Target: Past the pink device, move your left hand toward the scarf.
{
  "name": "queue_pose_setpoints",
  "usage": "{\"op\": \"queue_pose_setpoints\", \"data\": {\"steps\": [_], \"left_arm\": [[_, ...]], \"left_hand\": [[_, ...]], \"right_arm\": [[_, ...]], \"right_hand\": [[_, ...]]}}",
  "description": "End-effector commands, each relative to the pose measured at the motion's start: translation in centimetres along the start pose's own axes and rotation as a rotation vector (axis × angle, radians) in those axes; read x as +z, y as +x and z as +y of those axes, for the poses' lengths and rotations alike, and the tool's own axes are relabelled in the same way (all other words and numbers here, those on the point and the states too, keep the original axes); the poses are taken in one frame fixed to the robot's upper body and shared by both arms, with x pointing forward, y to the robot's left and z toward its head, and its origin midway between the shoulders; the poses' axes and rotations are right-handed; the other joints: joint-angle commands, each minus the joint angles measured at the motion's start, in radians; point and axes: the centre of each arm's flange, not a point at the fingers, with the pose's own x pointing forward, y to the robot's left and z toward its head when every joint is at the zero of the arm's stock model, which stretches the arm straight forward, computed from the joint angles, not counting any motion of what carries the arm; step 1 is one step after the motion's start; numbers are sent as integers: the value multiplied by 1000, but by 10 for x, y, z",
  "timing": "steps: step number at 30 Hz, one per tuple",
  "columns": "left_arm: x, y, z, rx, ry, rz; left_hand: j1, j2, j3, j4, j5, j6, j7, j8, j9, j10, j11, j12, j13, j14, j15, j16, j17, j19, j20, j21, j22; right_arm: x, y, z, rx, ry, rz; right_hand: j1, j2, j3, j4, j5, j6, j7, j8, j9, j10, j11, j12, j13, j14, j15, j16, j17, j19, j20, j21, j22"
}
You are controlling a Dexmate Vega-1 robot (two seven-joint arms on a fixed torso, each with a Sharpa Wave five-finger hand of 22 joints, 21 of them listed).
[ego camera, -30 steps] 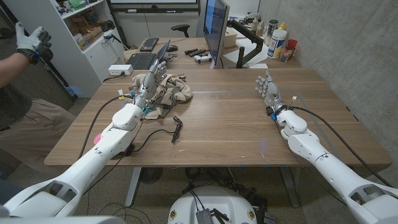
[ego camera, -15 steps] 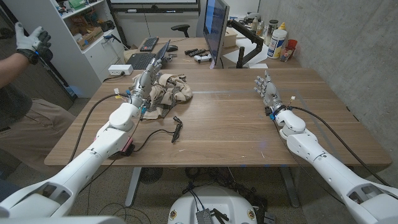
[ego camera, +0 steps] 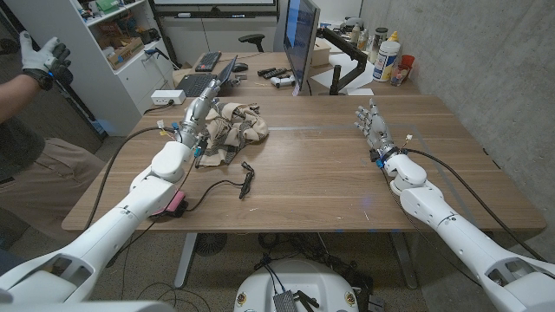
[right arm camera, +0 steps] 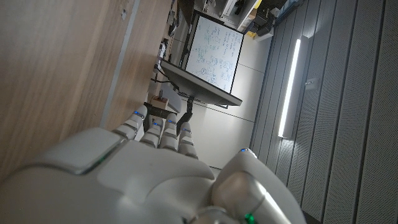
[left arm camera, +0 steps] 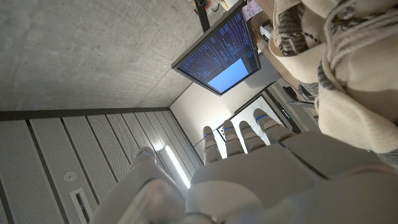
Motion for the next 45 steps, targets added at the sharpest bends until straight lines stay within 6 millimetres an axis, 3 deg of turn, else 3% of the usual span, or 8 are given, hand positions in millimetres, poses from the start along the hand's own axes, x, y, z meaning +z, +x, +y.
{"op": "queue_pose_setpoints", "data": {"steps": [1,18,34,45], "left_arm": [[7,1,1,36,199,-14],[16,8,4,80,464,-33],[26,26,-3,88,922,52],[26,30,-4,135,970,48]], "left_hand": [[10,3,4,-6,4,0,-5,3,2,-3,-3,1,3,-4,-20,2,1,-2,2,-1,2],[12,5,5,-9,4,10,-9,6,2,3,-9,4,3,-4,-23,5,1,0,2,2,2],[16,2,3,-16,4,-6,-5,-1,2,-16,-8,-3,3,-21,-22,2,1,-8,7,0,2],[13,-7,-3,-20,4,-1,0,2,2,-19,-6,-2,3,-28,-9,3,1,-9,9,1,2]], "right_arm": [[1,-2,0,3,-8,-2],[2,1,0,2,-9,-1],[5,3,-4,-3,-4,-2],[5,4,-7,0,-11,-1]], "right_hand": [[0,16,0,4,2,7,-6,5,3,4,-3,1,4,-7,-1,2,4,2,1,-5,5],[0,16,0,4,1,7,-7,5,3,4,-4,1,4,-6,-1,3,4,5,-1,-12,5],[0,17,1,4,1,8,-6,6,3,4,-3,1,4,-7,-3,3,4,7,0,-18,5],[0,17,1,4,0,6,-5,5,3,4,-4,1,4,-6,-4,3,4,10,0,-23,5]]}}
